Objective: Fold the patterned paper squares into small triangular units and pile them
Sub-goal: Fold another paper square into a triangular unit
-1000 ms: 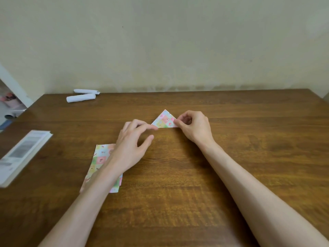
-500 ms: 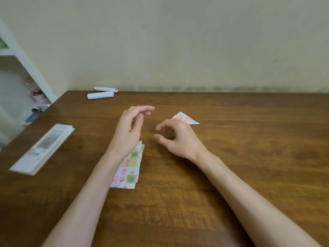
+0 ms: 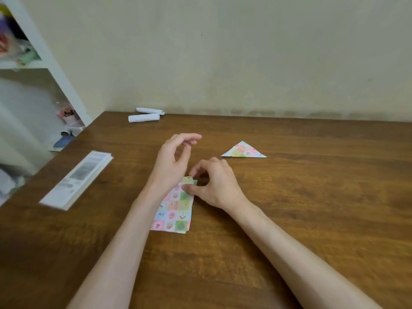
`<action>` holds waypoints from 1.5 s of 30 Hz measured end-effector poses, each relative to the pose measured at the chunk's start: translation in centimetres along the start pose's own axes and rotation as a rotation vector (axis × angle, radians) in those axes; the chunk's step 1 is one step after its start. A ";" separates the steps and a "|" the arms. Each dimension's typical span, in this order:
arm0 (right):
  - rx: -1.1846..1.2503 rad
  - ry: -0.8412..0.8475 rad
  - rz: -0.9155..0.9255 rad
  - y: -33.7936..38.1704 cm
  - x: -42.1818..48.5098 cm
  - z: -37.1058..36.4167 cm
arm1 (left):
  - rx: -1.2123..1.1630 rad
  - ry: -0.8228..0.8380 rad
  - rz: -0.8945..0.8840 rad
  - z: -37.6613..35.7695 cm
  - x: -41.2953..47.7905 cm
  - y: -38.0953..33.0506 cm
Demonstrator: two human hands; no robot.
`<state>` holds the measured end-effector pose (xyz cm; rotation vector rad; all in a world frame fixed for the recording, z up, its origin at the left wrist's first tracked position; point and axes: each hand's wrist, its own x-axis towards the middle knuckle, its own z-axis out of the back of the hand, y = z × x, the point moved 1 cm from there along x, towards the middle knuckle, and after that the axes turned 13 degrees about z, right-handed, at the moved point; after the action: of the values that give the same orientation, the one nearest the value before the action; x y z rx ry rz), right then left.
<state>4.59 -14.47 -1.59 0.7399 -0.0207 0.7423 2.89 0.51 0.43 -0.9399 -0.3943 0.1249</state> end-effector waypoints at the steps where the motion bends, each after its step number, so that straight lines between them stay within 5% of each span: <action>1: 0.112 -0.026 -0.030 0.0 0.0 0.0 | -0.001 -0.002 0.003 0.1 0.0 -0.1; 8: 0.775 -0.170 -0.189 -0.2 -0.8 3.4 | -0.070 0.012 0.030 0.5 -0.4 -1.5; 15: 0.941 -0.268 -0.334 -3.7 -4.0 8.2 | -0.107 0.211 0.226 -1.0 -1.2 -3.5; 19: 0.793 -0.097 -0.333 -4.0 -6.5 9.2 | -0.154 0.205 0.240 -2.1 -1.6 -4.1; 24: 0.484 -0.445 -0.034 -3.7 -7.7 10.5 | -0.233 0.139 0.041 -3.4 -2.6 -5.3; 27: 0.039 -0.503 0.267 -3.9 -8.5 11.5 | -0.102 0.026 -0.164 -3.5 -3.0 -5.4; 31: -0.337 -0.320 0.465 -6.2 -9.5 11.6 | 0.282 0.066 -0.406 -4.4 -3.3 -4.2; 36: -0.307 -0.083 0.394 -8.0 -11.1 10.4 | 0.449 0.331 -0.412 -5.8 -4.0 -3.3; 45: -0.076 0.023 0.227 -8.2 -11.8 10.7 | 0.411 0.418 -0.312 -5.9 -4.3 -3.2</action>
<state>3.34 -32.32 -1.67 0.6624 -0.1130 0.9616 0.95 -7.07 -1.26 -0.4711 -0.1146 -0.2658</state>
